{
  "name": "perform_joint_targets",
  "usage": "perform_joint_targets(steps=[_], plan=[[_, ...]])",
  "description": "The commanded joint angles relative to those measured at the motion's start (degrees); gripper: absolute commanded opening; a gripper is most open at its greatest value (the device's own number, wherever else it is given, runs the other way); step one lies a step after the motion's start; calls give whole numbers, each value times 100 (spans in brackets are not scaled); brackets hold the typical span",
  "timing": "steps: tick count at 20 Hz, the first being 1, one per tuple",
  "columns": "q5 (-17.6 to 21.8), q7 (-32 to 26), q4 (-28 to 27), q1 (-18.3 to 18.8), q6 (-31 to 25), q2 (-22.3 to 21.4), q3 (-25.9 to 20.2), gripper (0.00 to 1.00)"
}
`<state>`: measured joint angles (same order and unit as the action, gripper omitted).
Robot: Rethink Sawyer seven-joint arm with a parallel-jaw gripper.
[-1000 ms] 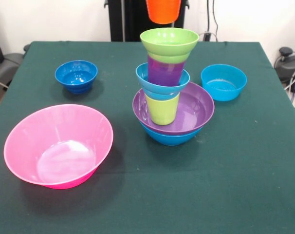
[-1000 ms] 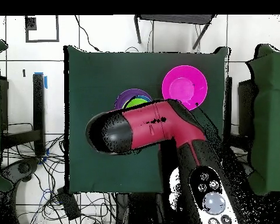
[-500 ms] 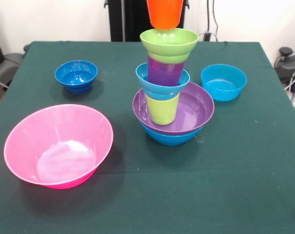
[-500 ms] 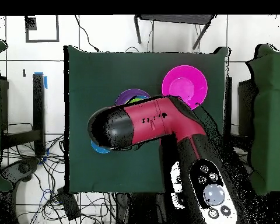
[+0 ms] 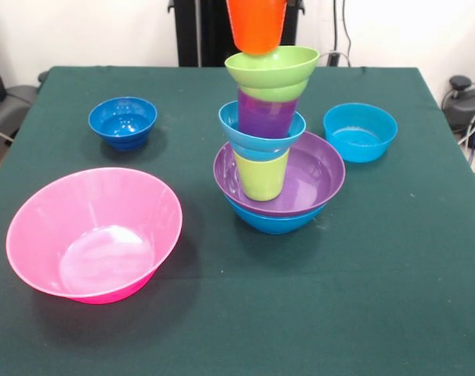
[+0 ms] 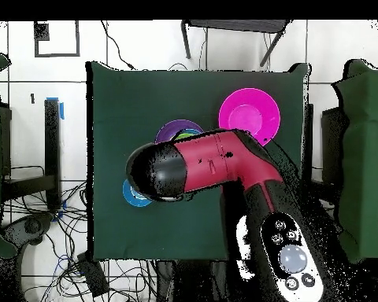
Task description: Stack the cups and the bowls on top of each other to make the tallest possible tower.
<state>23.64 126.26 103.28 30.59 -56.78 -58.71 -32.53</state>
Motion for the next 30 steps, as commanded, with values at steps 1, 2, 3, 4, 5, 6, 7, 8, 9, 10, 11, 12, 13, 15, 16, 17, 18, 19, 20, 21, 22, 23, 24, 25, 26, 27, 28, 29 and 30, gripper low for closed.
perform_joint_targets(steps=[1, 2, 3, 4, 5, 6, 7, 8, 9, 10, 11, 12, 13, 15, 16, 17, 18, 19, 20, 21, 22, 23, 24, 25, 26, 27, 28, 29, 30], plan=[[288, 250, -161, -238, 367, 312, 285, 0], [287, 257, -181, -251, 375, 328, 293, 0], [295, 281, -185, -275, 391, 335, 306, 0], [289, 291, -196, -290, 379, 342, 316, 0], [278, 300, -205, -307, 358, 346, 324, 0], [265, 290, -220, -315, 324, 347, 328, 0], [239, 274, -221, -317, 300, 341, 331, 0], [214, 257, -222, -320, 277, 335, 333, 0], [183, 233, -210, -315, 267, 322, 329, 0], [154, 208, -214, -306, 254, 320, 326, 0], [126, 183, -218, -297, 241, 318, 322, 0], [115, 157, -231, -290, 223, 317, 318, 0], [96, 141, -259, -287, 200, 327, 312, 0], [59, 99, -278, -264, 172, 328, 298, 0], [50, 78, -290, -256, 151, 322, 293, 0], [14, 67, -270, -245, 134, 302, 283, 0], [11, 33, -283, -234, 104, 292, 274, 0], [-8, 21, -273, -223, 91, 279, 270, 0], [2, 6, -277, -216, 85, 269, 272, 0], [12, 3, -277, -210, 84, 266, 279, 0], [39, 0, -291, -209, 85, 267, 290, 0], [67, 5, -299, -207, 101, 271, 303, 0], [112, 16, -313, -214, 131, 277, 319, 0], [157, 35, -336, -225, 164, 293, 335, 0], [179, 65, -343, -236, 213, 311, 346, 0], [202, 95, -350, -247, 261, 329, 357, 0], [205, 122, -348, -256, 301, 344, 362, 0], [204, 146, -360, -272, 323, 360, 364, 0], [205, 180, -367, -292, 343, 367, 371, 0]])
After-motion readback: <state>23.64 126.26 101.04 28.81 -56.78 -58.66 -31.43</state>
